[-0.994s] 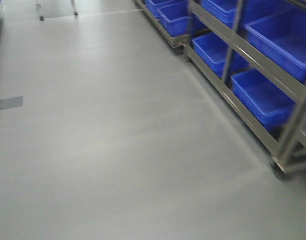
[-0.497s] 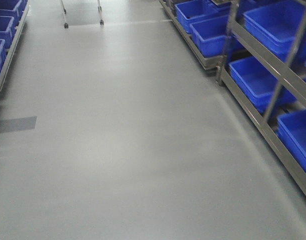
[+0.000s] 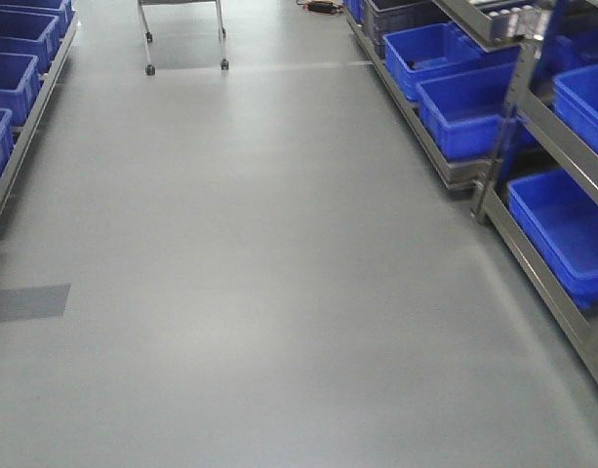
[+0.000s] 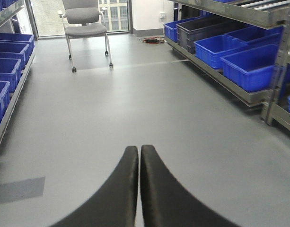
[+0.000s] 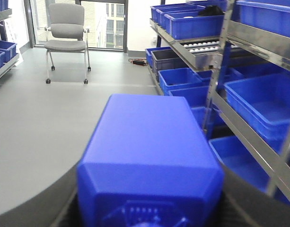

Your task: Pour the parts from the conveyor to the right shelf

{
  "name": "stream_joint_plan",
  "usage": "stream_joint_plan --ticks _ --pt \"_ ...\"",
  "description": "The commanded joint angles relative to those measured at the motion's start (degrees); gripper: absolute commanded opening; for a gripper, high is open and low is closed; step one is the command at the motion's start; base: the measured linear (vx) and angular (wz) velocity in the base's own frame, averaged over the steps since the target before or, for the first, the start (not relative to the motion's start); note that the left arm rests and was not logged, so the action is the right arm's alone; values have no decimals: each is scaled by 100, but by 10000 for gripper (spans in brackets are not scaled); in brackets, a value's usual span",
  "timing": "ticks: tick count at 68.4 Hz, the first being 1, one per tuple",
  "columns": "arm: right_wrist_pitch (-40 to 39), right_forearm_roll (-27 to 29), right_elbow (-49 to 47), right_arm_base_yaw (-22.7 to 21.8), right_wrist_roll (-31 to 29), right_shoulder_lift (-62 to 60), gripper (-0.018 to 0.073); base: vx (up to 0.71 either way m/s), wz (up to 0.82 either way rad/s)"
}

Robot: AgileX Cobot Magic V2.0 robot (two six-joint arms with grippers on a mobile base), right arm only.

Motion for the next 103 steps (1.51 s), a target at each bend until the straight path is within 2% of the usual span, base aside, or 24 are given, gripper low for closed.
stream_joint_plan --ticks 1,67,83,103 --pt "-478 8 -161 -23 -39 55 -6 66 10" --pt "-478 13 -161 -23 -39 55 -6 59 1" --pt "-478 13 -161 -23 -39 55 -6 41 45" --pt "-478 13 -161 -23 -39 55 -6 31 88"
